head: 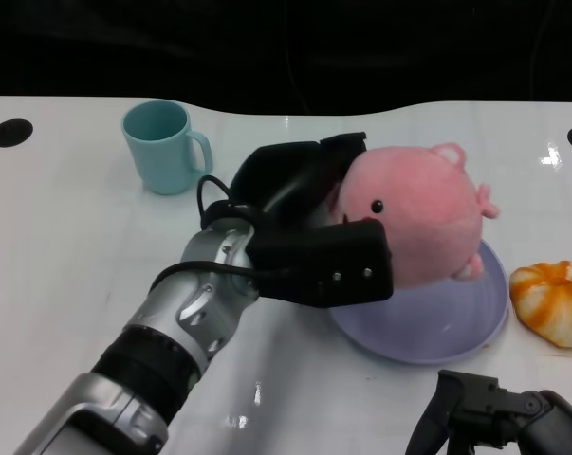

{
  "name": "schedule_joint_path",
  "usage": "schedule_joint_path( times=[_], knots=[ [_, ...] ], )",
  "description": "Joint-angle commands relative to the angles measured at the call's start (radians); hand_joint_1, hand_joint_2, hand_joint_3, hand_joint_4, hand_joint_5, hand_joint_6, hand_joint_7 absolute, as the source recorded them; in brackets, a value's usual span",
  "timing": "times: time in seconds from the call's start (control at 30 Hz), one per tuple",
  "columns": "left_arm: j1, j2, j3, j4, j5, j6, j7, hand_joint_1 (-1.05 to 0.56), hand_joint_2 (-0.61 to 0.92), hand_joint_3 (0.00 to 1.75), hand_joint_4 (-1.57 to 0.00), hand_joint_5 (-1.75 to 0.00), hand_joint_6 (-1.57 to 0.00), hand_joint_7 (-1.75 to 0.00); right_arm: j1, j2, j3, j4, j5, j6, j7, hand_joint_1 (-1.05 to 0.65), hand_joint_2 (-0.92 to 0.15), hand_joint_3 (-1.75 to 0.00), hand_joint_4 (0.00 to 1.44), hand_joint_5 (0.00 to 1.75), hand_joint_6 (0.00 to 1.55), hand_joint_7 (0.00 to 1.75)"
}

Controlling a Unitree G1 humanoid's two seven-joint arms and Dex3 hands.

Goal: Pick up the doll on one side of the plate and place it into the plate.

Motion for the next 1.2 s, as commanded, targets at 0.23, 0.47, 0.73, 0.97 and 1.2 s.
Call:
schedule_joint_path(
  times=[0.23,0.47,0.73,0.97,1.2],
  knots=[
    [-0.104,-0.08,-0.021,0.177,-0.003,-0.006,0.013,-0.19,0.38,1.11,-0.98,-1.75,-0.76,-1.75,0.011,0.005,0.021,-0.025,-0.008,0.013,-0.019,-0.11,-0.53,-1.1,0.67,1.65,0.62,1.31],
    [-0.129,-0.105,-0.014,0.203,-0.052,0.031,-0.129,-0.35,0.84,0.32,-0.52,-1.0,-0.69,-0.16,0.011,0.004,0.022,-0.031,-0.002,0.023,-0.019,-0.1,-0.53,-1.11,0.67,1.66,0.62,1.31],
    [-0.11,-0.086,-0.085,0.123,0.008,0.13,-0.246,-0.85,0.92,0.4,0.0,-0.08,-0.03,-0.01,0.009,-0.002,0.017,-0.027,0.001,0.023,-0.013,-0.09,-0.54,-1.09,0.67,1.65,0.62,1.3],
    [-0.102,-0.067,-0.113,0.087,0.027,0.16,-0.269,-0.98,0.92,0.48,0.0,0.0,0.0,0.0,0.006,-0.005,0.013,-0.021,-0.004,0.013,-0.015,-0.09,-0.54,-1.08,0.67,1.65,0.63,1.3],
    [-0.074,-0.026,-0.111,0.008,0.025,0.165,-0.281,-1.01,0.92,0.49,0.0,0.0,0.0,0.0,0.001,-0.007,0.007,-0.013,-0.004,0.009,-0.015,-0.09,-0.54,-1.07,0.68,1.64,0.63,1.3]
  ],
)
